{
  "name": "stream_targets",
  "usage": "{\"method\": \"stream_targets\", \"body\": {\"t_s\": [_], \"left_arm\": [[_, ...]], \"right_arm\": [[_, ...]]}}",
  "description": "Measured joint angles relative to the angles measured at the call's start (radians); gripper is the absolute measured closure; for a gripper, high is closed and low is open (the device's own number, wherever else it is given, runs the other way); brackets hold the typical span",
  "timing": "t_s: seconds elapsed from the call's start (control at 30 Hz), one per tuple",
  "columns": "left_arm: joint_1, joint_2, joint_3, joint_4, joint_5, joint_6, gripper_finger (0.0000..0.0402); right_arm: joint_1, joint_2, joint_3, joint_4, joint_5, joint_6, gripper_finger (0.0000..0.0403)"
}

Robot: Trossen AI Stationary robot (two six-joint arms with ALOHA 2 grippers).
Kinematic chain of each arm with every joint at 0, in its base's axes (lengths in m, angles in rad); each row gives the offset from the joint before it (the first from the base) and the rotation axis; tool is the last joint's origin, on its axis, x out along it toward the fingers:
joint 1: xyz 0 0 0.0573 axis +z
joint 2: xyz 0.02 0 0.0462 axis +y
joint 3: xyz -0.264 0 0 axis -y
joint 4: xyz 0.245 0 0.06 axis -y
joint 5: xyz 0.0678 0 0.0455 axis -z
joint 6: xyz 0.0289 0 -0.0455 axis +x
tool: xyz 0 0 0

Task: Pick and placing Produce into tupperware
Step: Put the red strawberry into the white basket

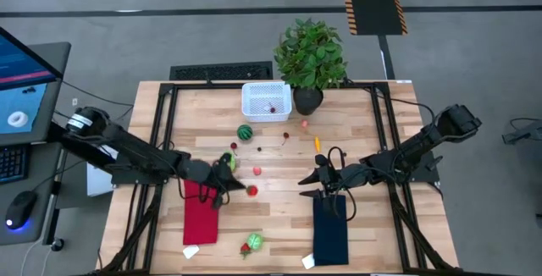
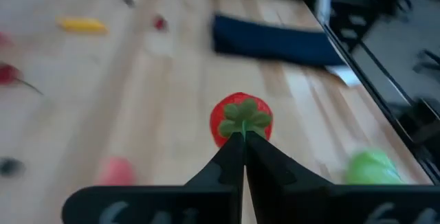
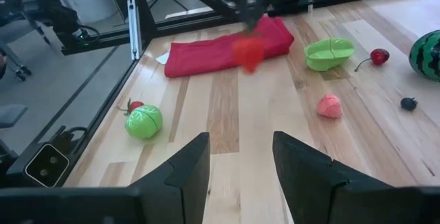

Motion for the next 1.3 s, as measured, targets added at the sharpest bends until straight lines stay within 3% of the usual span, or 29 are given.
{"method": "stream_targets", "body": {"t_s": [0.37,0.53,0.77,1.0,1.3], "left_arm": [[0.307,-0.157,0.001,0.069,-0.014,0.053,0.0401],[0.47,-0.158,0.003,0.105,0.016,0.026,0.0401],[0.668,-0.138,0.095,-0.006,0.05,-0.039,0.0401],[0.801,0.006,0.251,-0.068,0.172,-0.089,0.0401],[0.851,0.311,0.507,-0.314,0.207,-0.08,0.0401]], "right_arm": [[0.0,0.0,0.0,0.002,0.0,0.0,0.0221],[0.0,0.0,0.0,0.002,0.0,0.0,0.0221],[0.0,0.0,0.0,0.002,0.0,0.0,0.0221],[0.0,0.0,0.0,0.002,0.0,0.0,0.0221],[0.0,0.0,0.0,0.002,-0.001,0.0,0.0221]]}}
